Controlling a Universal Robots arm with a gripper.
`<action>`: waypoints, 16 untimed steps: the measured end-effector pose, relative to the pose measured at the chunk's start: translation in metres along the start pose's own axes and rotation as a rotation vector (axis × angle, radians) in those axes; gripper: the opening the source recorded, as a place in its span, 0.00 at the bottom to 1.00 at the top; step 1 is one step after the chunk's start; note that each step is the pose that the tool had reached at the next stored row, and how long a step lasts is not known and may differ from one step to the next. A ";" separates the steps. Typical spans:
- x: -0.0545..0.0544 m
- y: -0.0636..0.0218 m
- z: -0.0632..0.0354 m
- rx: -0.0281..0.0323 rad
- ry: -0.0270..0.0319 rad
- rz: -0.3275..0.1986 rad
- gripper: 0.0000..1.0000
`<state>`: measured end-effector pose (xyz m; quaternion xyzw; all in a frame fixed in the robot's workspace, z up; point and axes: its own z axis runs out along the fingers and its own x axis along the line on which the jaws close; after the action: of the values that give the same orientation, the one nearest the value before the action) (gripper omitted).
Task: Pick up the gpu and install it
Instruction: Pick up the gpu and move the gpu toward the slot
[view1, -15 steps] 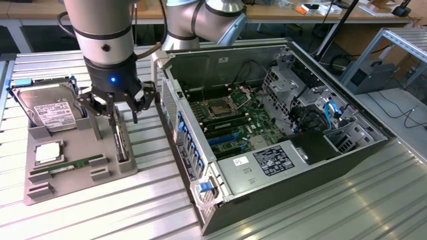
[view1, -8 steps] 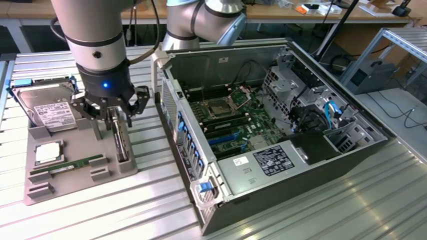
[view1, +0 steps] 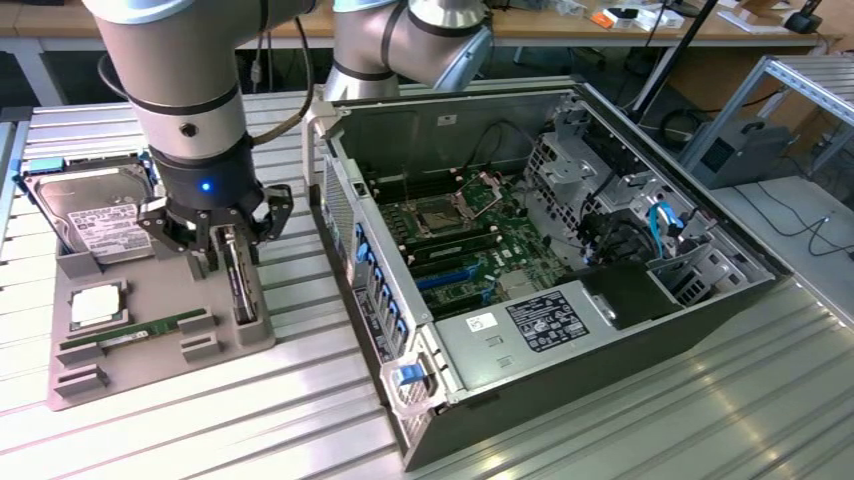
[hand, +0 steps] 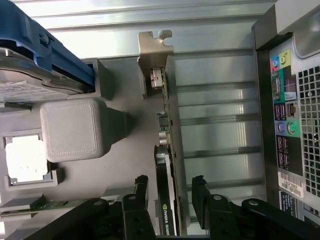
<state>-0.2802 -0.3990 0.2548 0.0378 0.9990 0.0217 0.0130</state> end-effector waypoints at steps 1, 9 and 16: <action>0.000 0.0006 0.0016 0.0001 0.0000 0.000 0.48; 0.002 0.0131 0.0117 0.0014 -0.0001 0.000 0.48; 0.002 0.0130 0.0137 0.0016 -0.0001 0.000 0.48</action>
<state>-0.2805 -0.3853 0.2417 0.0379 0.9990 0.0209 0.0130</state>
